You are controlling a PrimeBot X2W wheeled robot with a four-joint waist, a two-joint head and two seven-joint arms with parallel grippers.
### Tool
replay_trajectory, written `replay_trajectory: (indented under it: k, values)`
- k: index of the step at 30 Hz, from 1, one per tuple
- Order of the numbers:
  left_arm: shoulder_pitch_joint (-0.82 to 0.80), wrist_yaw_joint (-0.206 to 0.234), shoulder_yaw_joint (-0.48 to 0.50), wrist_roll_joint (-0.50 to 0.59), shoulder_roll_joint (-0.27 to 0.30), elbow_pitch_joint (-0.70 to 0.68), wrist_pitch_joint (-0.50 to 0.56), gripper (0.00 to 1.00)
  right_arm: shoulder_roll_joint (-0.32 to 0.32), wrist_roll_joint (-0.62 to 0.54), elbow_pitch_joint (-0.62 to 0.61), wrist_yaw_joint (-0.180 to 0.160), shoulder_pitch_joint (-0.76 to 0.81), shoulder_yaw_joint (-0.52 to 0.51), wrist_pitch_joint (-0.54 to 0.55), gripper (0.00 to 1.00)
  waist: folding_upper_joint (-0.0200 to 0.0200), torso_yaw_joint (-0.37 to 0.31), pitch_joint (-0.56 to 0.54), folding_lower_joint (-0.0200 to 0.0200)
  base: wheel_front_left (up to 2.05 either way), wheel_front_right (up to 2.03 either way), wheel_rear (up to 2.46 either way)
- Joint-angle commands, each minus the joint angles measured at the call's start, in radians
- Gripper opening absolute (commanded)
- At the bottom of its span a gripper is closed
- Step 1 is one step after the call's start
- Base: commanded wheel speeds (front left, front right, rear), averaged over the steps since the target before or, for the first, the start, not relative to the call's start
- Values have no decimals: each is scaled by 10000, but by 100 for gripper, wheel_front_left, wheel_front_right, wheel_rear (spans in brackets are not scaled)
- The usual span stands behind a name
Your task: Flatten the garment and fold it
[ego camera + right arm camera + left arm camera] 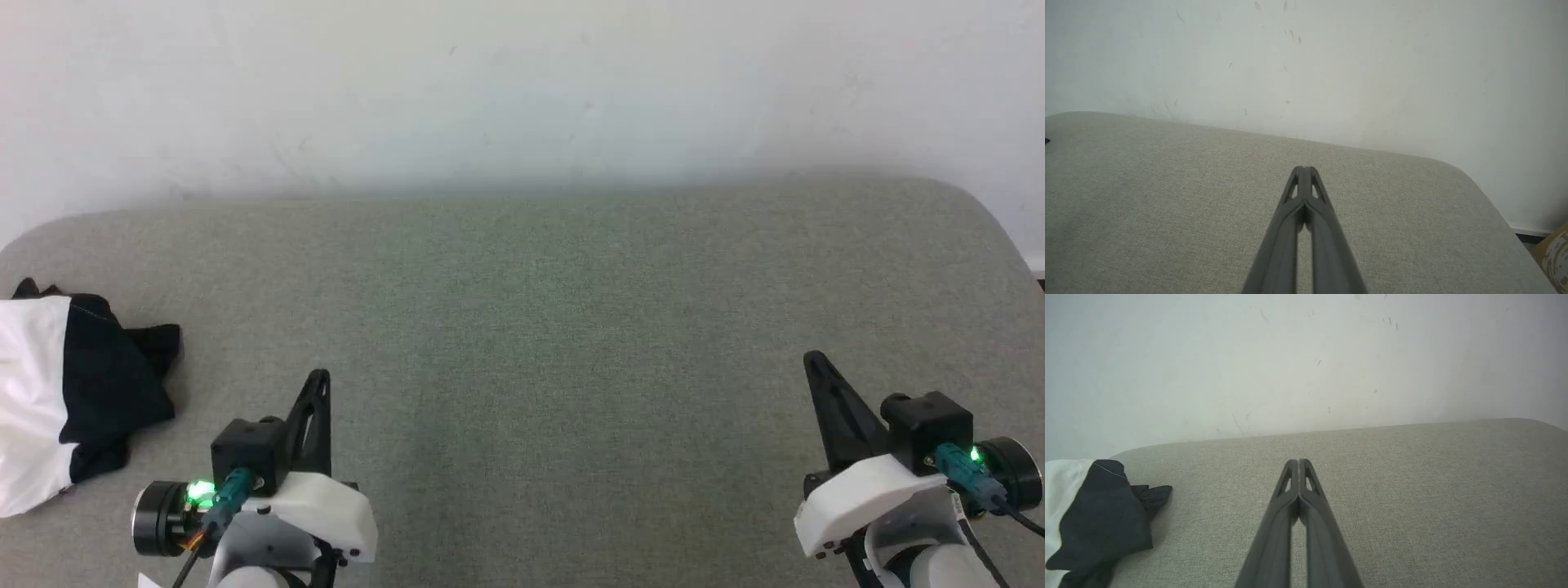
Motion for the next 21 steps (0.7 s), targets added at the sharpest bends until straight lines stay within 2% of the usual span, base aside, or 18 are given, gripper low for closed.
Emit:
replay_trajectory:
  k: [1, 17, 18, 19, 20, 21]
  values:
    - [55, 66, 35, 47, -49, -58, 1, 0, 38, -76, -68, -21, 28, -3, 7, 0, -1, 0, 0, 0, 0, 0, 0]
    - [55, 66, 35, 47, -49, -58, 1, 0, 38, -76, -68, -21, 28, -3, 7, 0, -1, 0, 0, 0, 0, 0, 0]
    - [0, 0, 0, -1, 0, 0, 0, 100, 0, 1, 0, 0, 0, 0, 0, 100, -1, 0, 0, 0, 0, 0, 0]
    - [-1, 0, -7, -4, 4, 6, -2, 0, -4, 6, 8, 0, -1, 2, -1, 0, -1, 0, 0, 0, 0, 0, 0]
    - [-1, -2, -10, -4, 6, 12, -3, 0, -6, 6, 14, 0, -1, 2, -2, 0, -1, 0, 0, 0, 0, 0, 0]
    - [-2, -1, -11, -5, 6, 15, -4, 100, -9, 6, 16, 0, -1, 3, -2, 100, -1, 0, 0, 0, 0, 0, 0]
